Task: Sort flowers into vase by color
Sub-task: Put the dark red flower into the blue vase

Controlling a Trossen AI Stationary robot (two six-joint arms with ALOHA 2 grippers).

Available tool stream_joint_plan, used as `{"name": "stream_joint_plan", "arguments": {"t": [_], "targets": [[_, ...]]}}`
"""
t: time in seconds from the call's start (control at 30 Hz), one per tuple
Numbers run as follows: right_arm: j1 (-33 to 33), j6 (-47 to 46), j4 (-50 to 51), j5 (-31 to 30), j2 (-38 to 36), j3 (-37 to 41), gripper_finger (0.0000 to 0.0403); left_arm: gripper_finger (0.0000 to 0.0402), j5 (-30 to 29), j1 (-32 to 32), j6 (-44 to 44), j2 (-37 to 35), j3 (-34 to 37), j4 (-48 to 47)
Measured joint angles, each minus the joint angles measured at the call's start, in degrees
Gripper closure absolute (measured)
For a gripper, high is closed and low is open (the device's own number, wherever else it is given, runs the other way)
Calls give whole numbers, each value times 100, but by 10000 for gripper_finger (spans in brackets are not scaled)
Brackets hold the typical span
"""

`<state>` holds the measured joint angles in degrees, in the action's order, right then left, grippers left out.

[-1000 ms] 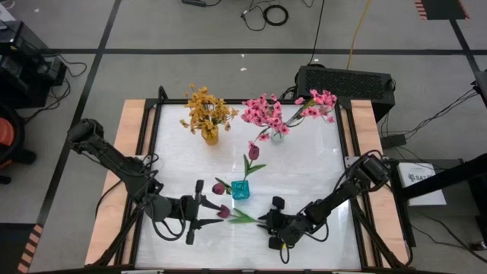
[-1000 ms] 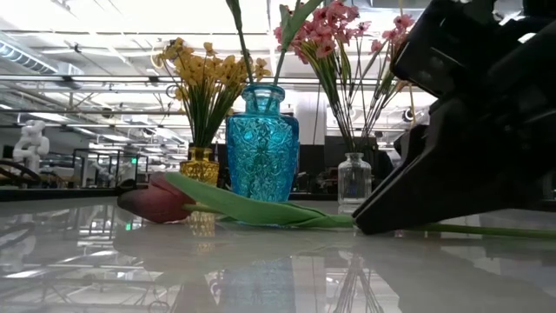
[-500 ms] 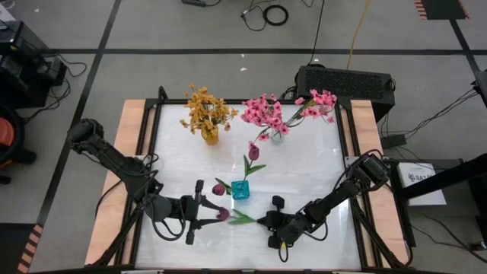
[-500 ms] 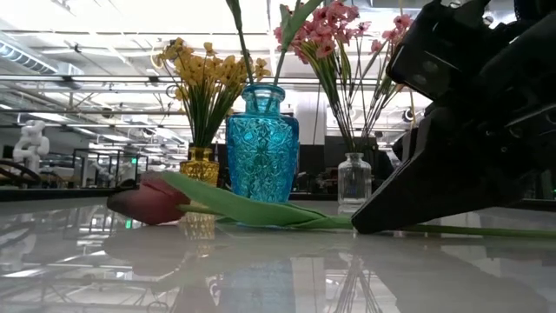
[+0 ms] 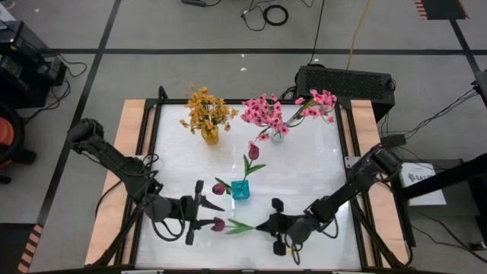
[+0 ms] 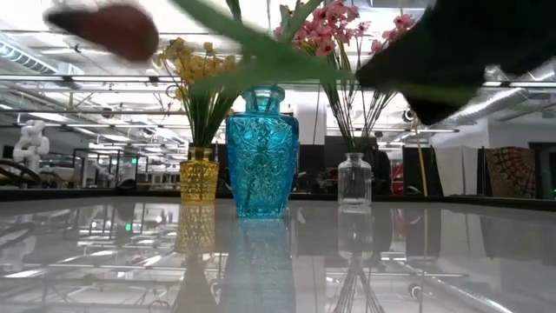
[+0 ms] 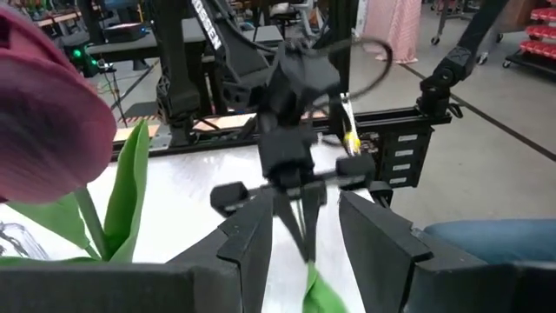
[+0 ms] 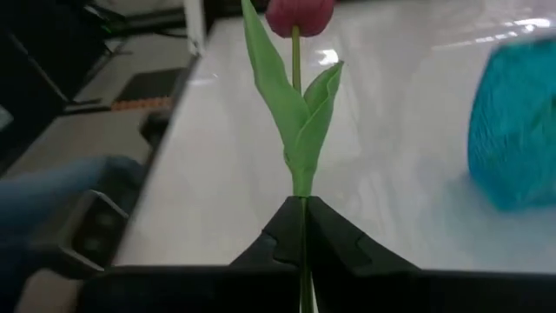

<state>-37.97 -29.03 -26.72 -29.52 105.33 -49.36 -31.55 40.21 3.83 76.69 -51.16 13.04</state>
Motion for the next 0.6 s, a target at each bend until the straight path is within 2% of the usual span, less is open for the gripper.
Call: {"name": "stream_joint_plan", "arguments": {"t": [0.2, 0.33, 0.6], "targets": [[-223, 349, 5, 84, -605, 0, 402, 259, -7, 345, -574, -212, -97, 745], [-388, 626, -34, -26, -1088, -2, 403, 259, -101, 662, -902, -412, -107, 887], [-665, 1444, -452, -357, -1955, -2, 403, 259, -1022, 1095, -1069, -542, -105, 962]]}}
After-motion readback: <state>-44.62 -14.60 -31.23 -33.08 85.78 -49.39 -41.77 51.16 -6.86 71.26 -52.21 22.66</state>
